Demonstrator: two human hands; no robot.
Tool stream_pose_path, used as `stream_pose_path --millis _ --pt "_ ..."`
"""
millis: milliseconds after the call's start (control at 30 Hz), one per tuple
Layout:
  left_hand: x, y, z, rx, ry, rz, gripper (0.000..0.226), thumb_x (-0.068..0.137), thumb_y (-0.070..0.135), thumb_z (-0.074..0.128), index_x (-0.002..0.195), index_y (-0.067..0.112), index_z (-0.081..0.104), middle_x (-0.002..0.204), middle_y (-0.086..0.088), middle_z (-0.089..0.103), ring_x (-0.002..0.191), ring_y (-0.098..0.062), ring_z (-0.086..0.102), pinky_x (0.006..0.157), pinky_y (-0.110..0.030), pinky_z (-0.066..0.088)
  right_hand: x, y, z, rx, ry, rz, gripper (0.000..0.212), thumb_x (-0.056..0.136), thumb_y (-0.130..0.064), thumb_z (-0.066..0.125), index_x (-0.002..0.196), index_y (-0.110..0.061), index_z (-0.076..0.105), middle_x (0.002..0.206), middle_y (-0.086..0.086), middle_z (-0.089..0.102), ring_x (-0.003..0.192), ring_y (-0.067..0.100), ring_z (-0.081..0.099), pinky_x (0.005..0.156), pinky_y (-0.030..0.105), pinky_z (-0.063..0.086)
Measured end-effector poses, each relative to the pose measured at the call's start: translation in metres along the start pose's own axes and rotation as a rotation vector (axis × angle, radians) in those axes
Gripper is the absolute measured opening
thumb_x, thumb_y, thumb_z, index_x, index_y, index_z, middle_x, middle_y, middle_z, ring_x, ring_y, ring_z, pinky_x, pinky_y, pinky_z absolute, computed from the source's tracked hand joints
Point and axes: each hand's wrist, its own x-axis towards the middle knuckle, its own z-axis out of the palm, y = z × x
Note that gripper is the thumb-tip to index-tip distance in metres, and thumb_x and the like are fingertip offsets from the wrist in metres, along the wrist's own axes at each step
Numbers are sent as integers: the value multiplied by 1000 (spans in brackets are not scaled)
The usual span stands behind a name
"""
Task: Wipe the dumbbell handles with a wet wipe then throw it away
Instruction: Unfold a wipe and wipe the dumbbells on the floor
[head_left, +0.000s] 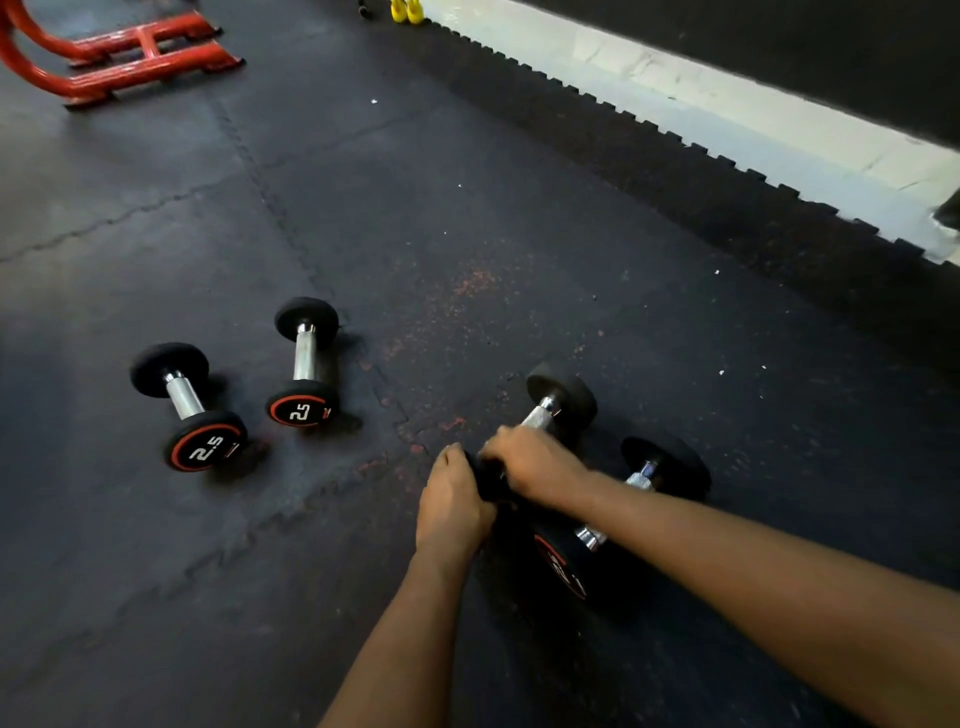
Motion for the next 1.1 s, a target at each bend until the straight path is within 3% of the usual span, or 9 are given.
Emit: stream_pose_path --millis 100,167,233,433,567,733,867,933,1100 --pt "0 4 -3 -32 -19 5 48 73 25 86 101 12 49 107 -6 58 100 -30 61 72 -32 40 -1 10 1 -52 -28 -93 29 86 -14 52 108 -18 70 109 7 71 116 26 60 106 31 39" --pt "1 5 -6 -36 -31 7 68 64 30 94 112 7 52 115 -8 58 107 -29 58 80 -34 44 11 39 -9 -138 -12 41 33 88 -14 51 114 -22 69 117 9 67 124 29 56 102 41 47" --pt "0 5 -8 -35 -40 -3 75 61 32 95 115 6 50 120 -10 58 111 -30 56 85 -37 45 16 51 -12 -153 45 199 34 88 -10 49 113 -20 69 114 10 66 116 31 61 93 43 53" --pt "-4 5 -4 -64 -39 -27 73 62 30 94 115 5 50 119 -9 58 108 -31 59 78 -32 44 -13 17 -7 -79 -10 -131 42 80 -1 54 112 -25 66 108 -1 65 100 21 64 86 41 53" --pt "-2 7 -7 -43 -42 -37 84 62 32 95 125 2 48 130 -13 56 119 -33 55 94 -40 47 0 38 -18 -251 176 136 31 93 -5 44 111 -19 65 111 3 63 105 23 64 84 38 56" --pt "-2 5 -7 -51 -28 -37 69 60 31 95 107 10 49 115 -7 60 106 -32 60 78 -37 46 -20 -2 4 -130 217 161 27 97 -11 43 116 -17 61 126 0 57 113 19 60 83 32 55" --pt "-1 7 -7 -26 -12 -41 78 59 34 96 116 7 49 123 -9 59 113 -32 58 87 -40 48 -2 12 -14 -177 274 323 32 98 -5 38 118 -13 61 126 5 59 117 22 58 91 33 50" --pt "0 7 -9 -16 -33 -53 71 58 34 96 105 12 47 115 -6 60 107 -29 59 77 -34 44 -2 -2 -13 -157 269 388 33 99 -5 35 121 -10 59 130 7 57 121 23 56 92 32 48" --pt "2 8 -13 -18 -63 -83 71 56 34 97 98 16 43 112 -7 61 105 -29 59 72 -29 39 -17 -15 7 183 400 702 35 102 -15 36 129 -19 57 117 14 66 101 35 65 83 40 50"
